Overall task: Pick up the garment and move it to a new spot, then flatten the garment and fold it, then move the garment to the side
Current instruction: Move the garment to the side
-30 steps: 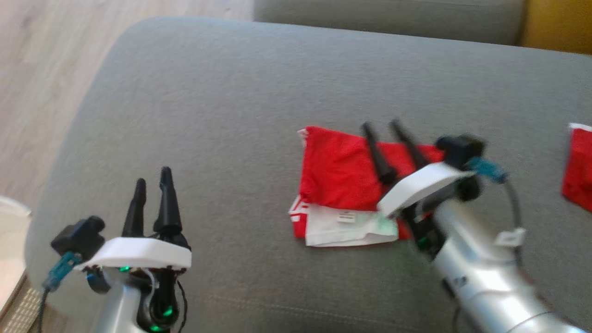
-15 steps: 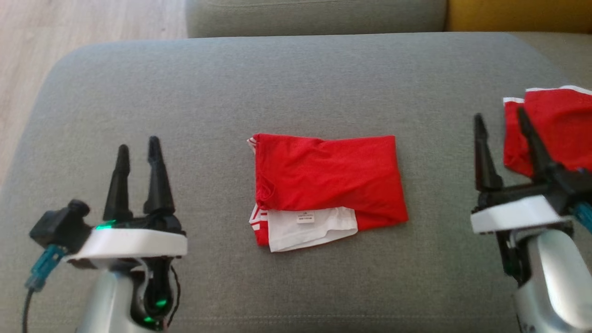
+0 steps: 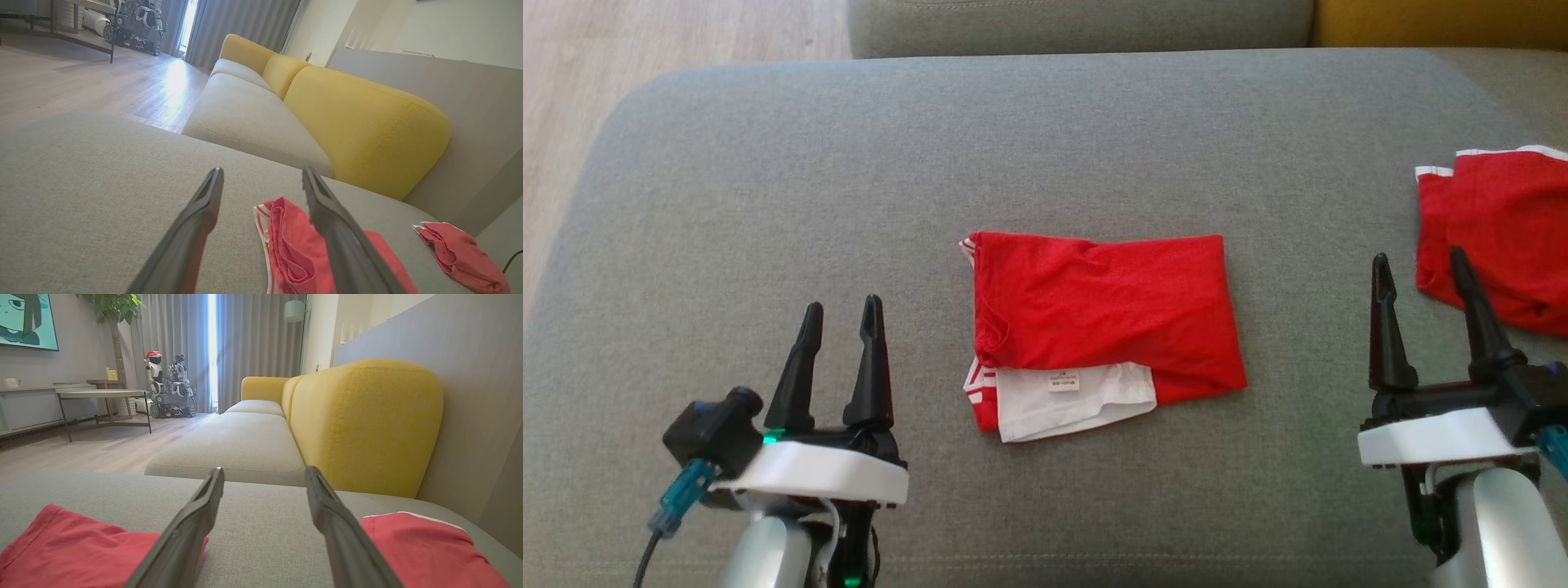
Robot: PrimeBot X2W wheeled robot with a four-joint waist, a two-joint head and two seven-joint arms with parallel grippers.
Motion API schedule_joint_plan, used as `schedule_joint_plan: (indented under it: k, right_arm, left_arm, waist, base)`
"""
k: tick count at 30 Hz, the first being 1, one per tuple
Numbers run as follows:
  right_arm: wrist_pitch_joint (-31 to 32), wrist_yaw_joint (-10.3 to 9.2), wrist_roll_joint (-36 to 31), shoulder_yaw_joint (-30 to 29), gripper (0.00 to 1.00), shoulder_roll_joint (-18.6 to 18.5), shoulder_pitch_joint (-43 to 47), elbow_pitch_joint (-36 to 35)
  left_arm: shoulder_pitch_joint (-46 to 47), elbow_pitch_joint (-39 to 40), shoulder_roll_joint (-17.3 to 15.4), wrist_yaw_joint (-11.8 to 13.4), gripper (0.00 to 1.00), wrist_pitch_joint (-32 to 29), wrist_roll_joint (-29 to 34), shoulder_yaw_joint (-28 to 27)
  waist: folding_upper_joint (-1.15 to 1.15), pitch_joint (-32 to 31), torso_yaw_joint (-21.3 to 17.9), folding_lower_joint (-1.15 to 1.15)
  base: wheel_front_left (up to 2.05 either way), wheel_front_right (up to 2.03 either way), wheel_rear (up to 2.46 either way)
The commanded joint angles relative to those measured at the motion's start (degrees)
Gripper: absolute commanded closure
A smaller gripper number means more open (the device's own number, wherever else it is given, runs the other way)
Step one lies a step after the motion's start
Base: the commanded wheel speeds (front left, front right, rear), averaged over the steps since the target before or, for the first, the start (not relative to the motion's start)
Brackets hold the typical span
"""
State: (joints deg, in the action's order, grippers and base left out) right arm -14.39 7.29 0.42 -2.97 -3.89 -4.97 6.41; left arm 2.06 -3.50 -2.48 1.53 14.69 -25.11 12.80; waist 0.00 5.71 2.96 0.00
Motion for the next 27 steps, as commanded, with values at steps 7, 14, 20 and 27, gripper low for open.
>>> schedule_joint_plan:
  k: [7,14,20,27]
  right_arm:
    - [0.32,0.20,-0.11,1.49,0.00,0.57,-0.58,0.07]
    - [3.29,0.20,5.55,6.51,0.00,0.83,-1.73,5.26]
    - [4.15,0.20,10.33,8.22,0.00,0.81,-5.03,11.70]
    - [4.44,0.20,11.21,7.10,0.00,0.50,-9.16,19.67]
  left_arm:
    - [2.24,0.76,-0.40,-0.12,0.00,0.30,-0.12,-0.89]
    - [2.89,-0.01,-0.40,-0.64,0.00,0.30,-0.26,0.17]
    - [3.42,-0.66,-0.40,-1.38,0.00,0.30,-0.22,0.85]
    - [5.04,-0.41,-0.40,-1.29,0.00,0.30,-0.54,1.93]
  waist:
    - [0.00,-0.41,1.20,0.00]
    - [0.00,0.50,3.48,0.00]
    - [0.00,2.27,5.73,0.00]
    - [0.00,4.59,8.22,0.00]
  base:
    - [0.00,0.00,0.00]
    - [0.00,0.00,0.00]
    - [0.00,0.00,0.00]
    - [0.00,0.00,0.00]
